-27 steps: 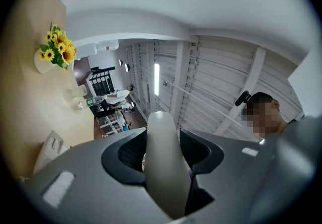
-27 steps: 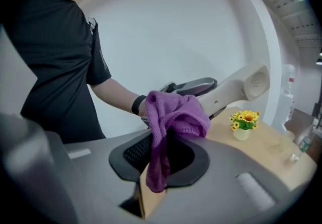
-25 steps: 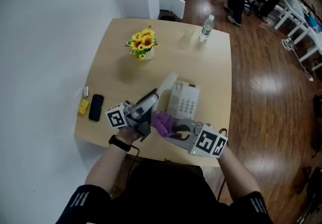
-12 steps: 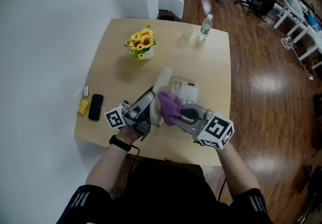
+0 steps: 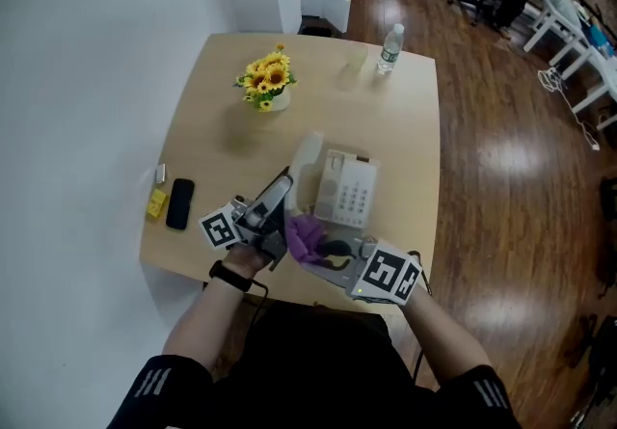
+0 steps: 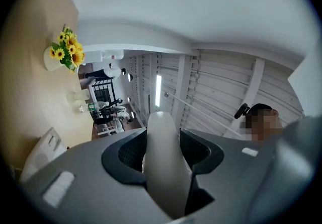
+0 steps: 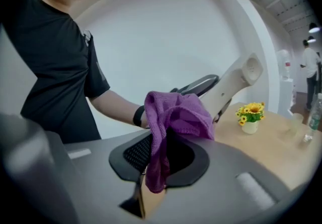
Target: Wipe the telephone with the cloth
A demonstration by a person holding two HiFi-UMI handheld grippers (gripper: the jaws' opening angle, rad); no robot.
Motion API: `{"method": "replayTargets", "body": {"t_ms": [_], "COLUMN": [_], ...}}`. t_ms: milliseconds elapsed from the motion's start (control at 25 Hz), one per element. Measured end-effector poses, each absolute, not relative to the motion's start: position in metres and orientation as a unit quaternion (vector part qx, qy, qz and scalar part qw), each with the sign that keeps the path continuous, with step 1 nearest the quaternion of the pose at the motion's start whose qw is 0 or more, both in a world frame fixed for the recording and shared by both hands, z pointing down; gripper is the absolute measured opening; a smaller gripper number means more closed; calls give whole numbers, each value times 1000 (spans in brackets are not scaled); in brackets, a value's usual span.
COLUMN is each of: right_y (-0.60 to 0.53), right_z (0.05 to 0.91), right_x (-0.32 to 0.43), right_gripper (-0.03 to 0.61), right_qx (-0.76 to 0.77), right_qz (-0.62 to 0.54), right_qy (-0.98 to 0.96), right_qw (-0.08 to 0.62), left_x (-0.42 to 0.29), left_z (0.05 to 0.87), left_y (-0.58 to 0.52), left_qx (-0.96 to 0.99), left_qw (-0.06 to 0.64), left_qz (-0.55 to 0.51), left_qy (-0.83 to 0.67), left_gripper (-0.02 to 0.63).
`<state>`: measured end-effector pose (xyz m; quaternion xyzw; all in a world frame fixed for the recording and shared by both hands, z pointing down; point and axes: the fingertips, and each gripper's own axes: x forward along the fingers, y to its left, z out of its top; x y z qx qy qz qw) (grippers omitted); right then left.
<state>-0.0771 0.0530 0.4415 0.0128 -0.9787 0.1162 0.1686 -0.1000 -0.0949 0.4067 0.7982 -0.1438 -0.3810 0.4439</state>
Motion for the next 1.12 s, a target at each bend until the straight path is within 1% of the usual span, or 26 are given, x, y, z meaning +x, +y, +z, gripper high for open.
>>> {"method": "replayTargets", "body": {"t_ms": [120, 280, 400, 480, 600, 760, 960, 1120], "right_y": [67, 62, 43, 18, -25, -85, -149, -190], "right_z": [451, 453, 456, 469, 497, 537, 573, 600], "right_x": [-74, -53, -27, -4, 27, 44, 24, 4], "right_gripper": [63, 63, 64, 64, 63, 64, 64, 64], "right_qx": [1, 31, 88, 142, 207, 253, 251, 239], "right_qz": [119, 143, 163, 178, 182, 171, 167, 157], "right_qy": [-977, -977, -972, -962, -944, -922, -908, -889], "right_qw": [178, 157, 144, 150, 182, 236, 292, 356], "left_x": [-96, -93, -93, -94, -95, -98, -108, -118], "left_z": [411, 421, 427, 429, 433, 445, 458, 472], "left_y": [-97, -100, -102, -102, -101, -98, -91, -87], "left_qx": [804, 809, 807, 808, 810, 809, 805, 805], "left_qw": [442, 444, 447, 448, 446, 450, 456, 452], "left_qz": [-367, -343, -336, -332, -322, -307, -296, -278], "left_qy": [-153, -177, -187, -192, -202, -220, -240, -265], "left_gripper": [199, 199, 199, 199, 199, 200, 200, 200]}}
